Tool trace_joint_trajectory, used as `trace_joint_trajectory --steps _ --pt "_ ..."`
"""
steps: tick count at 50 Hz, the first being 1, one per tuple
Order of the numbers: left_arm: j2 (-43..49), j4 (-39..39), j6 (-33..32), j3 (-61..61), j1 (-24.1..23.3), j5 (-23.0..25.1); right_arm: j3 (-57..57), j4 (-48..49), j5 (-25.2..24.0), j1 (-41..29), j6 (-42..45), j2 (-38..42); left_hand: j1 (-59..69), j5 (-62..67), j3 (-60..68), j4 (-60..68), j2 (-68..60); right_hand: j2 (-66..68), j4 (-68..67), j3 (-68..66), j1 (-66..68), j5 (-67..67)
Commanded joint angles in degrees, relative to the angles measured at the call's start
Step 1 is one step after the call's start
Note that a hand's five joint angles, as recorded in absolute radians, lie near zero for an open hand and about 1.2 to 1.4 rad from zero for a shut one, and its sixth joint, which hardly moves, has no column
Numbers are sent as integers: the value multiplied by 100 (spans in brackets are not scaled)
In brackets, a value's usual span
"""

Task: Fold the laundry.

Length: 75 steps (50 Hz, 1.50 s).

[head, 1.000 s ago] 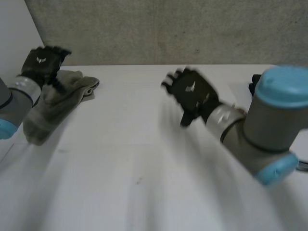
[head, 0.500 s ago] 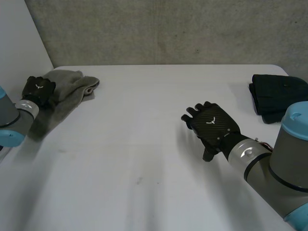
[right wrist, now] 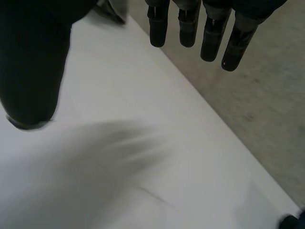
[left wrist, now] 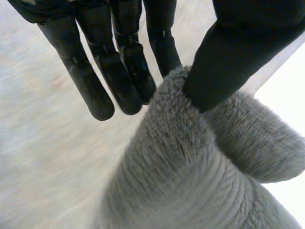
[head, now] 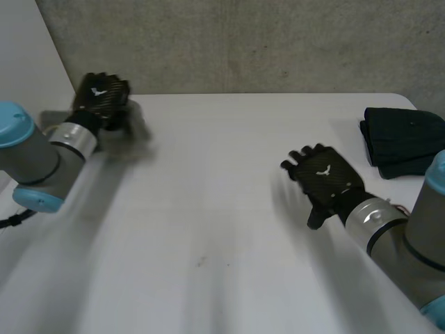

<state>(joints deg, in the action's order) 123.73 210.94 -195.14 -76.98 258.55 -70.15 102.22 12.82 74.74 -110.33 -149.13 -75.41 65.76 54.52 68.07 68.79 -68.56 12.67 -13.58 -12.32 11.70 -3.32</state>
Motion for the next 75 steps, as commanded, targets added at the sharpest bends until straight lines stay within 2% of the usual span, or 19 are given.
trace_joint_trajectory --steps 1,5,6,7,13,17,25,29,35,42,51,57,61,63,64,65,66,67,75 --pt "-1000 -721 1952 -897 -1578 72 -158 71 620 442 -239 -62 1424 1548 1193 1121 -1144 -267 358 232 -170 332" --pt "-851 -835 2410 -872 -2519 63 -264 62 963 609 -371 -62 1424 1548 1193 1121 -1144 -267 358 232 -170 332" --pt "-702 -862 2489 -819 -2755 46 -281 62 990 635 -371 -62 -2121 -1997 -2352 -2424 2401 -267 358 232 -170 332" --pt "-631 -897 2524 -793 -2836 19 -299 54 1007 670 -371 -62 -3705 -3581 -3936 -4009 3985 -267 358 232 -170 332" --pt "-560 -1204 2516 -652 -2969 -42 -325 27 999 741 -372 -62 -5576 -5452 -5807 -5879 5856 -267 358 232 -170 332" --pt "-762 -1213 2490 -625 -2855 -69 -334 -17 990 715 -354 -62 -5576 -5452 -5807 -5879 5856 -267 358 232 -170 332" --pt "-1219 -1257 2253 -739 -1809 -86 -334 -358 499 645 -363 -97 -5555 -5431 -5785 -5858 5834 -267 358 232 -170 332" --pt "-1220 -1301 1683 -731 -1440 -95 -343 -1114 59 469 -371 -158 -5488 -5364 -5718 -5791 5767 -267 358 232 -170 332" --pt "-948 -1547 66 -608 -720 -69 -343 -2168 -214 118 -424 -342 -5319 -5195 -5550 -5623 5599 -267 358 232 -170 332" --pt "-34 -1916 -1289 -81 -165 45 -176 -2091 -206 -497 -723 -308 -5236 -5111 -5466 -5539 5515 -267 358 232 -170 332" --pt "679 -2303 -1729 157 -112 704 254 -1573 -118 -981 -723 -141 -5084 -4960 -5315 -5387 5364 -267 358 232 -170 332" --pt "863 -2286 -1870 183 -217 748 263 -1300 321 -1140 -653 211 -4297 -4172 -4527 -4600 4576 -267 358 232 -170 332" --pt "977 -2268 -1896 236 -305 749 255 -1063 664 -1157 -644 334 -3239 -3115 -3469 -3542 3518 965 -874 -1000 1063 -900" --pt "1004 -2268 -1914 253 -349 749 246 -931 761 -1157 -644 448 -2481 -2356 -2711 -2784 2760 2561 -2470 -2596 2658 -2496" --pt "1022 -2268 -1957 271 -376 722 237 -896 779 -1140 -635 466 -1311 -1187 -1541 -1614 1590 3416 -3326 -3451 3514 -3351" --pt "1030 -2259 -1975 280 -393 713 228 -835 814 -1088 -635 466 -517 -392 -747 -820 796 5340 -5249 -5375 5438 -5275" --pt "1022 -2251 -2027 289 -420 696 228 -799 823 -1078 -635 475 1240 1364 1010 937 -961 6259 -6168 -6293 6356 -6193" --pt "1013 -2251 -2054 297 -437 678 211 -695 832 -1070 -635 440 1422 1546 1191 1119 -1142 6728 -6637 -6763 6826 -6663" --pt "750 -2093 -2213 315 -824 -59 -280 -412 840 -1061 -644 71 1424 1548 1193 1121 -1144 6733 -6642 -6768 6830 -6668"
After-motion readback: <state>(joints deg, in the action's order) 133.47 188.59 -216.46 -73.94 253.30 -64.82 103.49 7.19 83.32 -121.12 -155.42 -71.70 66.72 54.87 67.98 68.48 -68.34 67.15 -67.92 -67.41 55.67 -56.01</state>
